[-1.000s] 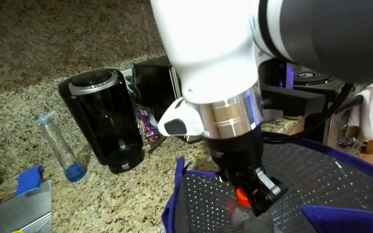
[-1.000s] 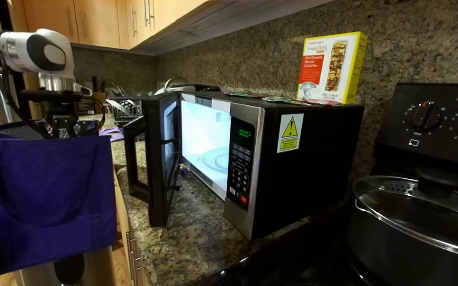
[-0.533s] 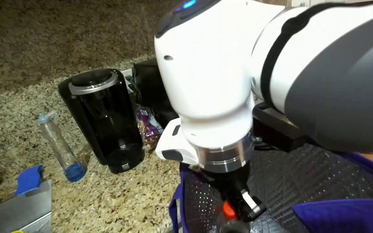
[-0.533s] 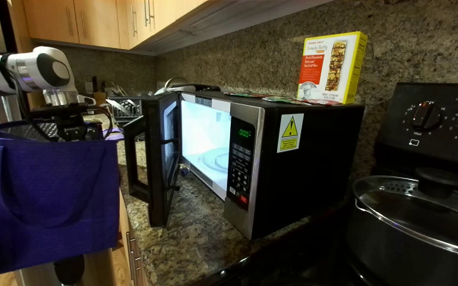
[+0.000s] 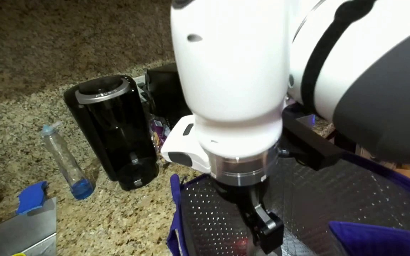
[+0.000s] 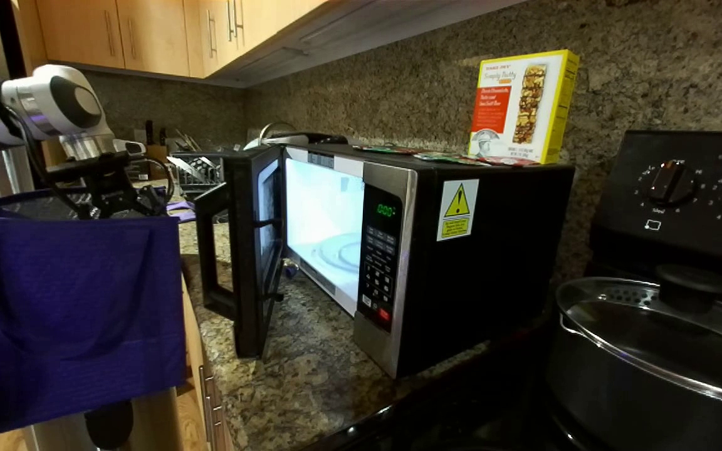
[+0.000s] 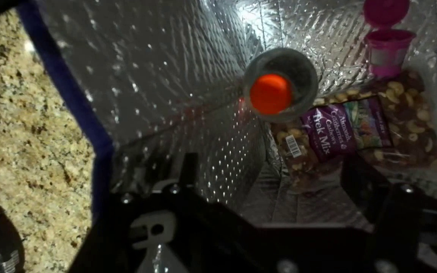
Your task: Put the bottle of Coca-Cola inside the blue bag
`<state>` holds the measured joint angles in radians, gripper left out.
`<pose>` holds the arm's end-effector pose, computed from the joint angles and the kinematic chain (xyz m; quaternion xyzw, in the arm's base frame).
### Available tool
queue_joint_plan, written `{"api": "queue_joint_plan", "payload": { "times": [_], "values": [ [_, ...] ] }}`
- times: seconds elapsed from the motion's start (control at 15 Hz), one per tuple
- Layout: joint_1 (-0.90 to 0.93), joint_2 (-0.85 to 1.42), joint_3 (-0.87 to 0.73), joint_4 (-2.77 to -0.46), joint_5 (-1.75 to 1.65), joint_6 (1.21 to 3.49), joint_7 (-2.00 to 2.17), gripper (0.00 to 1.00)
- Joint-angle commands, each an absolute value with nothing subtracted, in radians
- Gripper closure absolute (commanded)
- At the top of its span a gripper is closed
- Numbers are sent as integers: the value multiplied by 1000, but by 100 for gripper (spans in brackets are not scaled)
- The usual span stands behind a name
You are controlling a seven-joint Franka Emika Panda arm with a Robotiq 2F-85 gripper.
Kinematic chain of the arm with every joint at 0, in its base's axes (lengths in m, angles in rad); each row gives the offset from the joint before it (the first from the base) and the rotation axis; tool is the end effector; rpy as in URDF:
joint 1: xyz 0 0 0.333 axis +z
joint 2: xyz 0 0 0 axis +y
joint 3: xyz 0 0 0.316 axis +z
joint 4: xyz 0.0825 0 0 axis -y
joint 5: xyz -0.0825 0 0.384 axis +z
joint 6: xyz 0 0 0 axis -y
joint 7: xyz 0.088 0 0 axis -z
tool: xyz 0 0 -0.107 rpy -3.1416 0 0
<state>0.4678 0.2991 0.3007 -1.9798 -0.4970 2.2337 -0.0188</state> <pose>0.4480 0.4038 0.3219 0.8457 0.5124 0.0452 0.1421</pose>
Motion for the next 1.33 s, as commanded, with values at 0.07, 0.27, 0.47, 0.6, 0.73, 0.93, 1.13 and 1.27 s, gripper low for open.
{"api": "queue_joint_plan", "payload": {
  "times": [0.07, 0.27, 0.47, 0.6, 0.73, 0.93, 1.13, 1.27],
  "values": [
    [452, 115, 342, -2056, -402, 2171, -28, 0],
    [457, -25, 368, -2072, -339, 2052, 5, 0],
    [447, -178, 382, -2078, -249, 1917, 75, 0],
    [437, -283, 381, -2079, -184, 1770, 121, 0],
    [423, -402, 369, -2101, -128, 1660, 162, 0],
    [390, -580, 325, -2146, -57, 1529, 195, 0],
    [334, -731, 252, -2194, -29, 1487, 193, 0],
    [274, -796, 214, -2209, -48, 1493, 200, 0]
  ]
}}
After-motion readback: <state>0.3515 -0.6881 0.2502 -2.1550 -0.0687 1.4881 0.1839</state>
